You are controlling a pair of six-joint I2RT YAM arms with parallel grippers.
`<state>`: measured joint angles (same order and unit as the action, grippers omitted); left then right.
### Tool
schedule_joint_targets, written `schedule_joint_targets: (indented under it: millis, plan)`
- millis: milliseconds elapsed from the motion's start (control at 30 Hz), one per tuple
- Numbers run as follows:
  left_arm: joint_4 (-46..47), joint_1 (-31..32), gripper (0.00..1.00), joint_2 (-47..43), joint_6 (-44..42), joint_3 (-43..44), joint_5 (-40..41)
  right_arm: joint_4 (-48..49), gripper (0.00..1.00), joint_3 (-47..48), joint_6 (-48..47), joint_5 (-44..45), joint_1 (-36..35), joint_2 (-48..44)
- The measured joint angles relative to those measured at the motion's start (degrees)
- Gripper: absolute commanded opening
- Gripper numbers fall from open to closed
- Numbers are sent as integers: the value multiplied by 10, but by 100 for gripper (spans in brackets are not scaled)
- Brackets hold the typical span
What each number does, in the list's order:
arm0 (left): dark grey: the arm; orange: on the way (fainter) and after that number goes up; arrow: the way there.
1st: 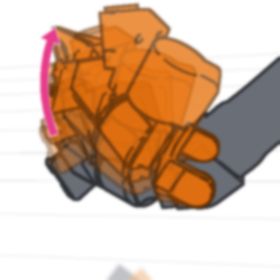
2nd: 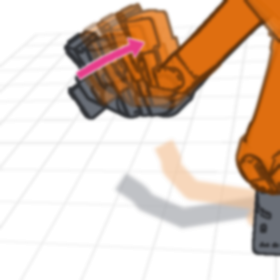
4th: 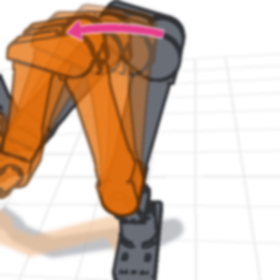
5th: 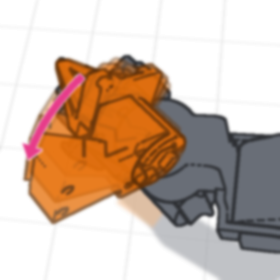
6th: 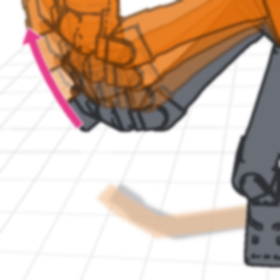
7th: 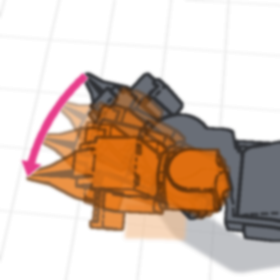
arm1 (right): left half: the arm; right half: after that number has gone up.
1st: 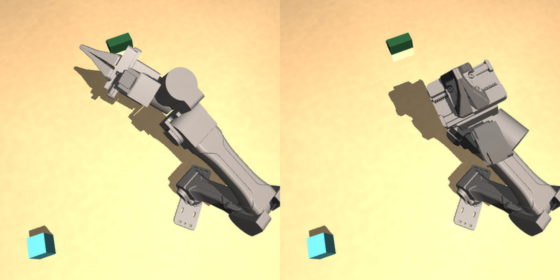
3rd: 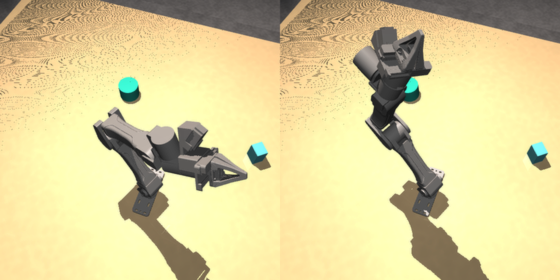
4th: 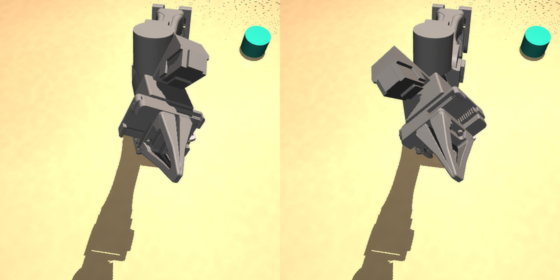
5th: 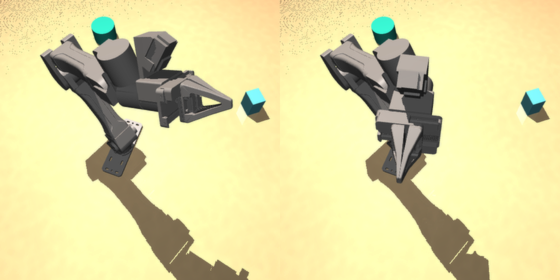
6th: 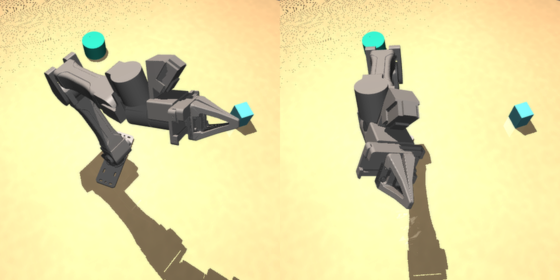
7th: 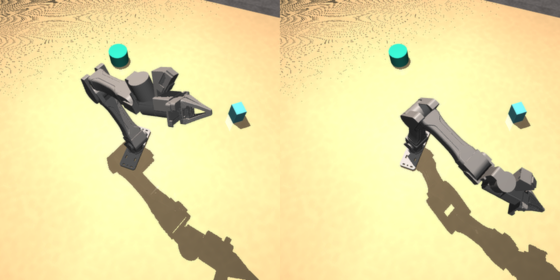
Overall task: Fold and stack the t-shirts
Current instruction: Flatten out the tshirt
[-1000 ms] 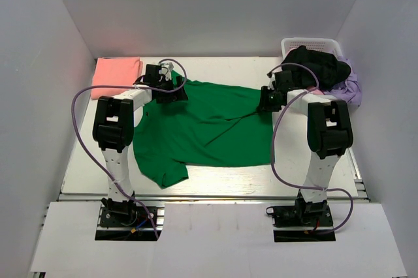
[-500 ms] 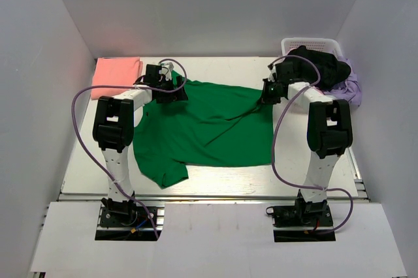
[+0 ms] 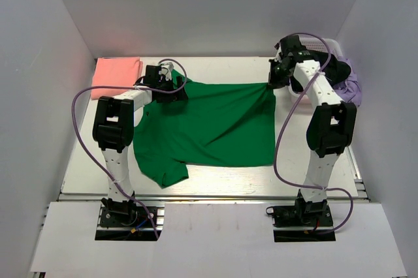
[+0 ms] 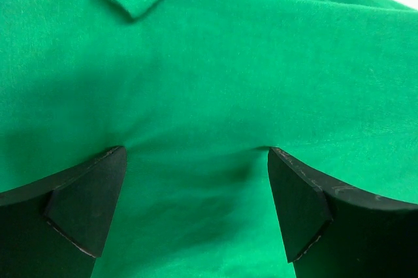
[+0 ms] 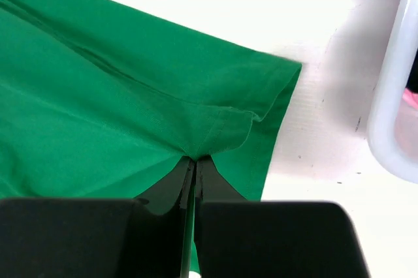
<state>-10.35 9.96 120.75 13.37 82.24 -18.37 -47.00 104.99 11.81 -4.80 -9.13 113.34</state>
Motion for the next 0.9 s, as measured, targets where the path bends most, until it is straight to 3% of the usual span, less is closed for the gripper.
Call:
schedule_joint_targets:
  millis: [200, 367, 467, 500, 600, 667, 700, 900]
  plan:
    - [12, -1, 100, 0, 0, -3, -3, -11, 0, 59, -3, -14, 0, 58]
    - [16, -1, 100, 0, -1, -5, -3, 58, 0, 61, -9, -45, 0, 124]
    - [17, -1, 100, 0, -1, -5, -3, 113, 24, 61, -10, -58, 1, 156]
    - [17, -1, 100, 0, -1, -5, -3, 126, 37, 61, -14, -63, 1, 163]
    - [18, -1, 100, 0, -1, -5, -3, 158, 44, 57, -23, -83, 1, 171]
    - [18, -1, 100, 0, -1, -6, -3, 181, 59, 42, -31, -96, 0, 165]
    - [18, -1, 100, 0, -2, -6, -3, 189, 63, 30, -35, -102, 0, 159]
    - [18, -1, 100, 0, -3, -6, -4, 229, 64, -114, -71, -112, 1, 77]
